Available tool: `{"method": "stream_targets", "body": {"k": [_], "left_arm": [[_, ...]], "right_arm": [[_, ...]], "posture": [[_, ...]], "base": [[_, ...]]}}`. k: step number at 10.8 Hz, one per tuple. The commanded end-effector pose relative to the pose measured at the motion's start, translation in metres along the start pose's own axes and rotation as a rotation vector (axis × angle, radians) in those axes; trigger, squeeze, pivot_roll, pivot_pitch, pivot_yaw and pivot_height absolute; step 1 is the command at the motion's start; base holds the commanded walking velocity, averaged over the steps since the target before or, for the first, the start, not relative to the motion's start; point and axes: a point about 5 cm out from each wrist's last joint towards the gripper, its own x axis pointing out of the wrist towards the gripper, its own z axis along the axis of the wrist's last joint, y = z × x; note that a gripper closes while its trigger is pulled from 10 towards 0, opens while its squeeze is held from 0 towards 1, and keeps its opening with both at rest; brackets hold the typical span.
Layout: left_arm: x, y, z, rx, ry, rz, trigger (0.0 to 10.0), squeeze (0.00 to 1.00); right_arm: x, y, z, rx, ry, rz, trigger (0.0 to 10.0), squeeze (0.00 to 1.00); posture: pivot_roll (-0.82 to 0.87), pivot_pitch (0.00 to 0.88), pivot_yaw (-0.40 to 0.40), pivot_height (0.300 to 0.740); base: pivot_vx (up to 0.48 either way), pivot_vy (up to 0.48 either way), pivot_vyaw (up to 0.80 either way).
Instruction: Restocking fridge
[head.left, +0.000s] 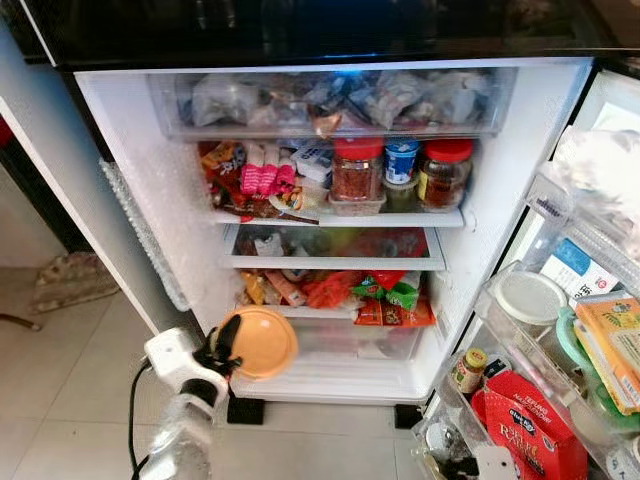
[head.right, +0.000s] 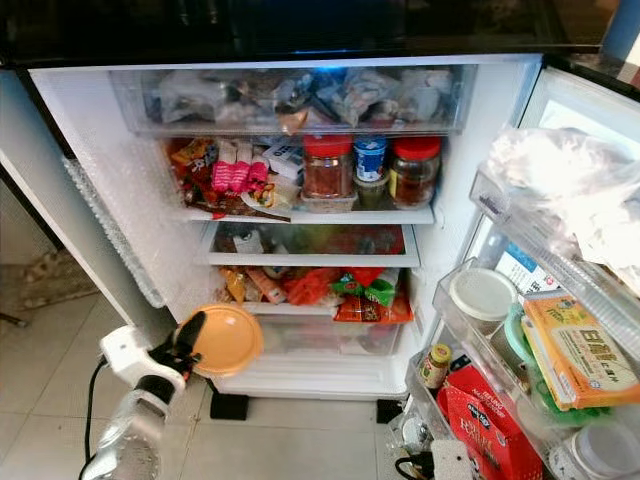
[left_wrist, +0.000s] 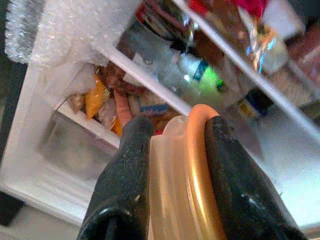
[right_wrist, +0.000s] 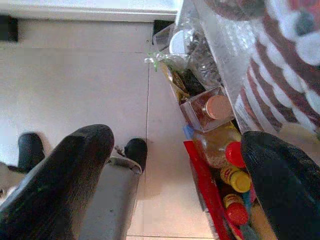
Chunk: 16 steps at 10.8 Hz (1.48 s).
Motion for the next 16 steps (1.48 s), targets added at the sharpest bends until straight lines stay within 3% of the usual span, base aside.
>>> {"method": "stream_targets", "body": {"k": [1, 5, 11, 13, 16], "left_arm": [[0.001, -0.002, 0.007, -0.012, -0.016, -0.018, 10.0, 0.0], [0.007, -0.013, 0.013, 0.0, -0.009, -0.075, 10.0, 0.0], [0.007, -0.012, 0.015, -0.015, -0.008, -0.073, 10.0, 0.0], [0.008, -0.013, 0.017, -0.02, -0.013, -0.077, 10.0, 0.0], [0.01, -0.013, 0.017, -0.043, -0.019, -0.071, 10.0, 0.0]], "right_arm": [[0.0, -0.001, 0.001, -0.059, 0.014, 0.003, 10.0, 0.0], [0.001, -0.003, 0.005, -0.212, 0.02, 0.001, 10.0, 0.0], [0.001, -0.003, 0.007, -0.251, 0.02, 0.011, 10.0, 0.0], [0.001, -0.003, 0.008, -0.283, 0.022, 0.004, 10.0, 0.0], [0.001, -0.003, 0.007, -0.251, 0.023, 0.004, 10.0, 0.0]], "posture": [[-0.04, 0.0, 0.015, 0.74], [-0.05, 0.0, 0.018, 0.74], [-0.05, 0.0, 0.017, 0.74], [-0.05, 0.0, 0.016, 0.74], [-0.05, 0.0, 0.018, 0.74]], "base": [[0.0, 0.0, 0.0], [0.0, 0.0, 0.0], [0.0, 0.0, 0.0], [0.0, 0.0, 0.56], [0.0, 0.0, 0.44]]}}
